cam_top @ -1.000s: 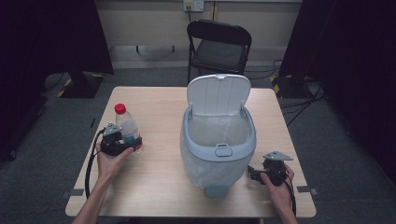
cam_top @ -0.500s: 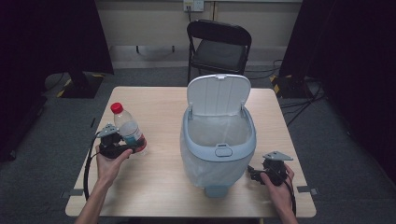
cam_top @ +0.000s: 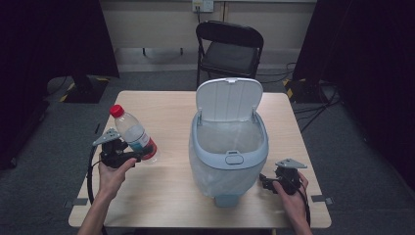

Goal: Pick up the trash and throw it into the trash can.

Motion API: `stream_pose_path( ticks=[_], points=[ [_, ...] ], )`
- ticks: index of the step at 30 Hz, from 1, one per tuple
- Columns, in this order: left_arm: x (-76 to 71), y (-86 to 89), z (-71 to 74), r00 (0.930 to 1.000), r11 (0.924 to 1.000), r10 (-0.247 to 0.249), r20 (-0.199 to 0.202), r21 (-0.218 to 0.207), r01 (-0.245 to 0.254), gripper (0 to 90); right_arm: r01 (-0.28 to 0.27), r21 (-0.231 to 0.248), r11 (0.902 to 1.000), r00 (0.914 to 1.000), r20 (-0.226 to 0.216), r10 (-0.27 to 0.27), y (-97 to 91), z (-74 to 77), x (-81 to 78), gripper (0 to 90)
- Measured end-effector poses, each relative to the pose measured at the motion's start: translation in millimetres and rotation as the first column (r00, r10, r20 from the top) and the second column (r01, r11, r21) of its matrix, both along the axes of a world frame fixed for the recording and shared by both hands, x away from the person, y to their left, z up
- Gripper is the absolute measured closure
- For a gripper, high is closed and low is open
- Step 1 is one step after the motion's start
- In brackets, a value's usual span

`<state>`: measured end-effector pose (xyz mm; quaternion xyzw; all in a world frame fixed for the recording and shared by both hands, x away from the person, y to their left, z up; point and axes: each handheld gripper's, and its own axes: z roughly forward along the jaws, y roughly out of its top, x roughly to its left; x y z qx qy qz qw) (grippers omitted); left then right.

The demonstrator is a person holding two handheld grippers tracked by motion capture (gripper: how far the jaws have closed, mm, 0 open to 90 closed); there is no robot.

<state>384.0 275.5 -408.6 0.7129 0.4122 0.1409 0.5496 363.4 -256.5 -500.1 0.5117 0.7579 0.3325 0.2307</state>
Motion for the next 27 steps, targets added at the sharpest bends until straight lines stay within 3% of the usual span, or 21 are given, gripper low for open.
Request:
stream_pose_path(
  ticks=[13, 22, 27],
  points=[
    [-21.0, -8.8, 41.4, 0.9939, 0.9981, -0.052, 0.097, -0.027, 0.055, 29.8, -0.001, 0.0, 1.0, 1.0, -0.001, 0.001, -0.2, 0.0, -0.1, 14.7],
    [-43.7, -11.3, 82.9, 0.9768, 0.9942, -0.083, 0.197, -0.05, 0.095, 29.8, -0.001, 0.0, 1.0, 1.0, 0.0, 0.001, -0.2, 0.0, 0.0, 14.7],
    [-47.9, -15.0, 101.5, 0.9646, 0.9914, -0.104, 0.242, -0.052, 0.12, 29.8, -0.001, 0.0, 1.0, 1.0, -0.001, 0.001, -0.2, 0.0, -0.1, 14.7]
  ],
)
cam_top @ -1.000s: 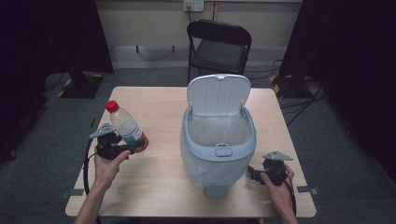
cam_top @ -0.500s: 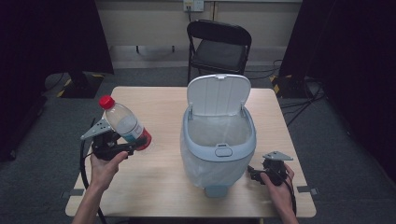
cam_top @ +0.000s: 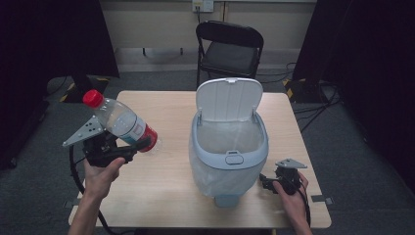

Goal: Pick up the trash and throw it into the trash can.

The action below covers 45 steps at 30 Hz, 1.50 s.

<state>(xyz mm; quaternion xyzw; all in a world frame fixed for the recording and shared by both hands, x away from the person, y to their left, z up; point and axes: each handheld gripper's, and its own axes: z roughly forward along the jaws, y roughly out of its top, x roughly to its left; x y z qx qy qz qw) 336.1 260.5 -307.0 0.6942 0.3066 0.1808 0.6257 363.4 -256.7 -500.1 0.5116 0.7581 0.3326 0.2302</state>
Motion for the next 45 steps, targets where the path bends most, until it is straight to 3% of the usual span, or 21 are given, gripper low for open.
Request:
stream_pose_path(
  ticks=[7, 8, 13, 18, 23, 26, 29, 31, 33, 37, 39, 43, 45],
  points=[
    [-0.5, -8.3, 23.0, 0.9986, 0.9996, -0.021, 0.048, -0.019, 0.022, 29.7, 0.0, -0.001, 1.0, 1.0, 0.0, 0.0, -0.1, 0.0, 0.0, 14.7],
    [-1.3, -12.0, 29.9, 0.9973, 0.9996, -0.027, 0.069, -0.005, 0.028, 29.7, 0.0, 0.0, 1.0, 1.0, 0.0, 0.0, 0.0, 0.0, 0.0, 14.7],
    [-2.4, -20.2, 44.3, 0.9946, 0.9991, -0.041, 0.095, -0.009, 0.042, 29.7, 0.0, 0.0, 1.0, 1.0, 0.0, 0.0, 0.0, 0.0, 0.0, 14.7],
    [-1.5, -28.0, 61.9, 0.9894, 0.9966, -0.06, 0.132, -0.048, 0.067, 29.7, 0.0, 0.0, 1.0, 1.0, 0.0, 0.0, 0.0, 0.0, 0.0, 14.7],
    [-0.8, -47.6, 75.6, 0.9815, 0.99, -0.113, 0.155, -0.067, 0.125, 29.7, 0.0, 0.0, 1.0, 1.0, 0.0, 0.0, 0.0, 0.0, 0.1, 14.7],
    [0.6, -60.2, 82.0, 0.974, 0.9818, -0.154, 0.166, -0.084, 0.17, 29.7, 0.0, 0.0, 1.0, 1.0, 0.0, 0.0, 0.0, 0.0, 0.0, 14.7],
    [6.6, -74.5, 84.4, 0.9693, 0.9704, -0.201, 0.142, -0.107, 0.217, 29.5, 0.0, 0.0, 1.0, 1.0, 0.0, 0.0, 0.0, 0.0, 0.1, 14.7],
    [9.9, -84.0, 84.5, 0.9678, 0.9683, -0.214, 0.133, -0.103, 0.228, 29.4, 0.0, 0.0, 1.0, 1.0, 0.0, 0.0, 0.0, 0.0, 0.1, 14.7],
    [13.7, -95.8, 83.7, 0.962, 0.9579, -0.253, 0.102, -0.113, 0.264, 29.2, 0.0, 0.0, 1.0, 1.0, 0.0, 0.0, 0.0, 0.0, 0.0, 14.7],
    [20.8, -119.2, 78.8, 0.9488, 0.9467, -0.309, 0.068, -0.075, 0.313, 28.7, 0.0, 0.0, 1.0, 1.0, 0.0, 0.0, 0.0, 0.0, 0.1, 14.7],
    [24.0, -128.4, 76.3, 0.9461, 0.9451, -0.321, 0.043, -0.05, 0.323, 28.4, 0.0, 0.0, 1.0, 1.0, 0.0, 0.0, 0.0, 0.0, 0.1, 14.7],
    [33.4, -143.9, 69.4, 0.9471, 0.9472, -0.321, 0.01, 0.0, 0.321, 28.0, 0.0, 0.0, 1.0, 1.0, 0.0, 0.0, 0.0, 0.0, 0.1, 14.7],
    [38.2, -149.7, 66.1, 0.9434, 0.9432, -0.332, -0.004, 0.019, 0.332, 27.7, 0.0, 0.0, 1.0, 1.0, 0.0, 0.0, 0.0, 0.0, 0.1, 14.7]
  ],
)
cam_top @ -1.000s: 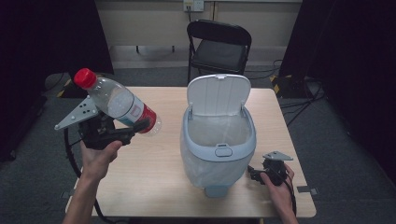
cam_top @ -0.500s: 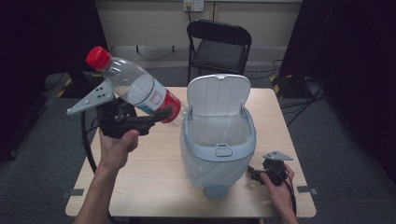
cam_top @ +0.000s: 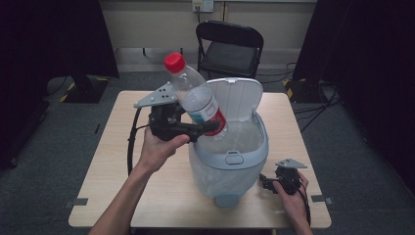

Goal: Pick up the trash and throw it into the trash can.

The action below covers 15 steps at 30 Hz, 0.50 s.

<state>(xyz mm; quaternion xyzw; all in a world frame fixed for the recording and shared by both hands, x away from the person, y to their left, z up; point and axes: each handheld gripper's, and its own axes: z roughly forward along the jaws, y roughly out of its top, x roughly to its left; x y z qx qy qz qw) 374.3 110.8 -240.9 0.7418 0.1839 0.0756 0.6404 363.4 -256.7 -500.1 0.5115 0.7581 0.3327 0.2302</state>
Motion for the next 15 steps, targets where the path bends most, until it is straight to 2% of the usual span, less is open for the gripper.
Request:
stream_pose_path(
  ticks=[2, 4, 5, 8, 10, 12, 14, 15],
  points=[
    [4.1, -4.3, -2.8, 1.0, 0.9997, -0.002, 0.0, 0.022, 0.002, 27.6, 0.0, 0.0, 1.0, 1.0, 0.0, 0.0, 0.0, 0.0, 0.0, 14.7],
    [7.7, -7.8, -5.4, 0.9996, 0.9989, -0.011, -0.027, 0.046, 0.012, 25.0, 0.0, 0.0, 1.0, 1.0, 0.0, 0.0, 0.0, 0.0, 0.0, 14.6],
    [8.5, -8.0, -6.2, 0.9998, 0.9986, -0.002, -0.02, 0.053, 0.003, 23.3, -0.001, -0.001, 1.0, 1.0, 0.0, 0.001, -0.1, 0.0, 0.1, 14.5],
    [11.8, -6.1, -8.5, 0.9994, 0.9985, -0.004, -0.036, 0.054, 0.006, 23.6, -0.002, -0.001, 1.0, 1.0, 0.0, 0.002, 0.0, 0.0, 0.5, 14.3],
    [12.7, -4.6, -10.1, 0.9994, 0.9983, 0.005, -0.035, 0.059, -0.002, 35.1, -0.001, -0.001, 1.0, 1.0, -0.001, 0.001, 0.2, 0.0, 1.0, 14.3],
    [14.0, -2.0, -11.3, 0.9991, 0.9991, 0.002, -0.043, 0.043, 0.0, 34.0, 0.001, 0.0, 1.0, 1.0, -0.002, -0.001, 0.4, 0.0, 1.4, 14.2],
    [13.1, 2.6, -11.4, 0.9993, 0.9996, 0.011, -0.036, 0.027, -0.01, 43.1, 0.002, -0.001, 1.0, 1.0, -0.002, -0.002, 0.5, 0.0, 1.5, 14.2],
    [13.3, 5.1, -11.6, 0.9994, 0.9997, 0.015, -0.032, 0.021, -0.015, 43.0, 0.002, -0.001, 1.0, 1.0, -0.002, -0.002, 0.5, 0.0, 1.5, 14.2]
  ],
)
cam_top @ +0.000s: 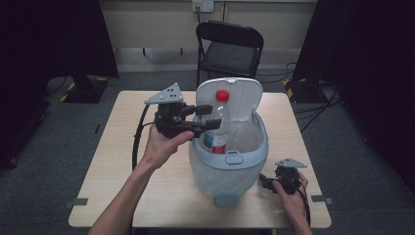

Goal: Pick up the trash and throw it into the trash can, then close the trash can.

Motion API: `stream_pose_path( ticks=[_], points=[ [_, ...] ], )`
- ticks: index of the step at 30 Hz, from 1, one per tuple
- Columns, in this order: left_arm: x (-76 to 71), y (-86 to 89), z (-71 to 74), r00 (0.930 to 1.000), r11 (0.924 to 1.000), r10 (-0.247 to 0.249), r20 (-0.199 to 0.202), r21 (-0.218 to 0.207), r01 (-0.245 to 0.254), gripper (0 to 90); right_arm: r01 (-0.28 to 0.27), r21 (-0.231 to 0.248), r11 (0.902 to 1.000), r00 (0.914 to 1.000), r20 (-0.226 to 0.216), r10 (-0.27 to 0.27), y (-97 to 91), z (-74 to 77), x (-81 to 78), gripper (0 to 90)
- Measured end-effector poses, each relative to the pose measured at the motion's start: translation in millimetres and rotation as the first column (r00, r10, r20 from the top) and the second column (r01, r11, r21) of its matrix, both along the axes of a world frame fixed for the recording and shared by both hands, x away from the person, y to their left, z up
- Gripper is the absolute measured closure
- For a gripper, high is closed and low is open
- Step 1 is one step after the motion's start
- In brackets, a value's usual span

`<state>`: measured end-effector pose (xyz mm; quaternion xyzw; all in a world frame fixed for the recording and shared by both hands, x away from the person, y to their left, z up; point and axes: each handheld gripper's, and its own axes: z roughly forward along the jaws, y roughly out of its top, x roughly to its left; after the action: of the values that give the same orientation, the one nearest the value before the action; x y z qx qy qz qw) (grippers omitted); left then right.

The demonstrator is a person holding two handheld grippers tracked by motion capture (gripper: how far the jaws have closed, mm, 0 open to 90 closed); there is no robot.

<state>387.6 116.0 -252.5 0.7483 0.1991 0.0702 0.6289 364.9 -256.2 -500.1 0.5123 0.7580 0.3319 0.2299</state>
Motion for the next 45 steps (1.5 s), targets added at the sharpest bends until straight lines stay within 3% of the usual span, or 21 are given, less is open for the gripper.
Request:
stream_pose_path(
  ticks=[4, 10, 18, 25, 29, 35, 39, 44, 45],
  points=[
    [-0.7, 14.8, -1.3, 0.9993, 0.9993, 0.034, 0.011, -0.017, -0.034, 48.6, 0.001, 0.0, 1.0, 1.0, 0.0, -0.001, 0.1, 0.0, 0.0, 14.1],
    [10.4, 42.3, -7.0, 0.995, 0.9945, 0.1, 0.005, -0.032, -0.1, 52.5, 0.001, 0.0, 1.0, 1.0, 0.0, -0.001, 0.1, 0.0, -0.1, 14.2],
    [31.4, 66.7, -16.0, 0.9773, 0.977, 0.211, -0.016, -0.027, -0.211, 46.1, 0.001, 0.0, 1.0, 1.0, 0.0, -0.001, 0.1, 0.0, -0.1, 14.2],
    [50.7, 67.9, -19.3, 0.9656, 0.9657, 0.257, -0.038, -0.026, -0.258, 42.8, 0.001, 0.0, 1.0, 1.0, 0.0, -0.001, 0.1, 0.0, 0.0, 14.2],
    [62.8, 66.5, -20.0, 0.9525, 0.953, 0.299, -0.057, -0.033, -0.301, 39.1, 0.001, 0.0, 1.0, 1.0, 0.0, -0.001, 0.0, 0.0, 0.0, 14.1],
    [76.9, 57.8, -12.0, 0.9524, 0.9532, 0.3, -0.052, -0.019, -0.302, 35.3, -0.001, 0.0, 1.0, 1.0, 0.0, 0.001, 0.2, -0.1, 0.5, 13.9],
    [80.7, 49.9, -7.7, 0.9574, 0.9576, 0.283, -0.056, -0.037, -0.286, 34.7, -0.001, 0.0, 1.0, 1.0, 0.0, 0.001, 0.2, -0.1, 0.5, 13.9],
    [78.3, 39.9, -5.7, 0.9689, 0.9696, 0.238, -0.068, -0.043, -0.241, 30.6, -0.001, 0.001, 1.0, 1.0, 0.0, 0.001, 0.1, -0.1, 0.4, 13.9],
    [77.4, 39.2, -5.4, 0.9684, 0.9686, 0.242, -0.059, -0.043, -0.245, 31.2, -0.003, 0.001, 1.0, 1.0, 0.0, 0.003, -0.1, -0.1, 0.4, 13.9]
  ],
)
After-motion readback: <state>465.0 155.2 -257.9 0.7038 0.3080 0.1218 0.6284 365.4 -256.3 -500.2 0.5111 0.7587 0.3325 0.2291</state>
